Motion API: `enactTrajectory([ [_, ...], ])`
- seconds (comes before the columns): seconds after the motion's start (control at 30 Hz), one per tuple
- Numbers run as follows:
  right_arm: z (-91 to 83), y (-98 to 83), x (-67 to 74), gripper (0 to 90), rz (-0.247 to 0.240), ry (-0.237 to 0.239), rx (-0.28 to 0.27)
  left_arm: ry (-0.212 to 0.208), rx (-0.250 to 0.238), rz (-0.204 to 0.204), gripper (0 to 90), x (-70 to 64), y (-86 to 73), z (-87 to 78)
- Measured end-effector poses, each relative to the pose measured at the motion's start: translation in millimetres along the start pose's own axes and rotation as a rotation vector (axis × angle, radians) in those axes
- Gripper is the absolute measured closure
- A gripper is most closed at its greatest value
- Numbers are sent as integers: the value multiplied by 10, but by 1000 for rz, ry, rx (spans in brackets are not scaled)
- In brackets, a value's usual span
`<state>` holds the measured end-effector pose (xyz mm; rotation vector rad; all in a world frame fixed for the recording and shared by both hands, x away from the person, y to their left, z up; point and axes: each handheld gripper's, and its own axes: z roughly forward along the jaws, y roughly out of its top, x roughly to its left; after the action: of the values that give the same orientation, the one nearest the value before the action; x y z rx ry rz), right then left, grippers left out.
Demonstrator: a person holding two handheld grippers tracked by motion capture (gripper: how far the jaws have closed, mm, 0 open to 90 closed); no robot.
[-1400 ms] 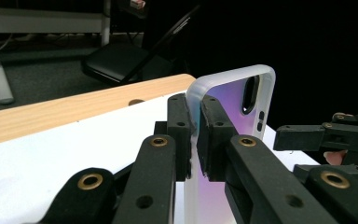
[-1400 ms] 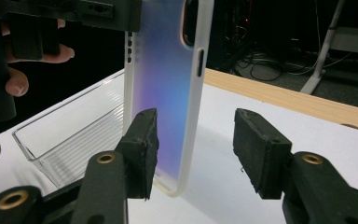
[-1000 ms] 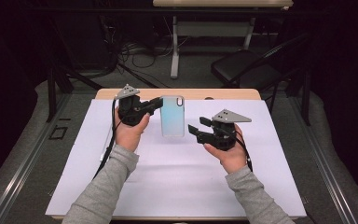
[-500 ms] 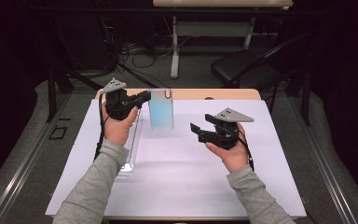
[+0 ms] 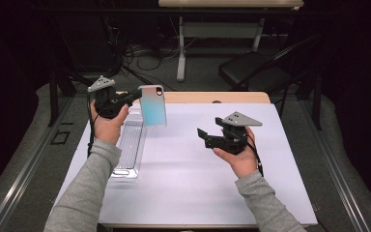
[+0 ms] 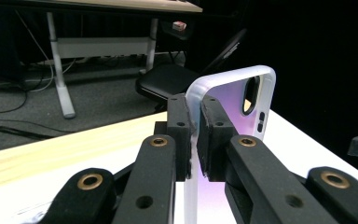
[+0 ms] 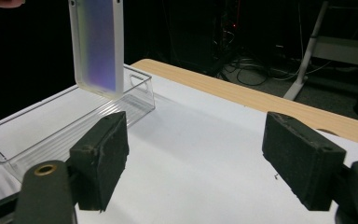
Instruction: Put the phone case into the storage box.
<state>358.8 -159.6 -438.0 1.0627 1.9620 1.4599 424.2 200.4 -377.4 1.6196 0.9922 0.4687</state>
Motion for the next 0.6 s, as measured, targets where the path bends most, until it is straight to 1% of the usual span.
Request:
enactTrajectory([
  [0.17,-1,0,-15,176,-5,-13,0,27,-3,-8,841,104,18,-49],
  [0.33,7,-6,-15,146,-8,-19,11,44,-1,-18,841,200,37,-81],
  [0.37,10,-8,-14,144,-10,-25,13,47,-1,-19,841,217,40,-85],
  [0.43,15,-12,-4,144,-11,-51,19,51,-3,-19,841,255,44,-92],
  [0.6,22,-15,-15,129,0,-63,20,61,-8,-31,841,350,48,-109],
])
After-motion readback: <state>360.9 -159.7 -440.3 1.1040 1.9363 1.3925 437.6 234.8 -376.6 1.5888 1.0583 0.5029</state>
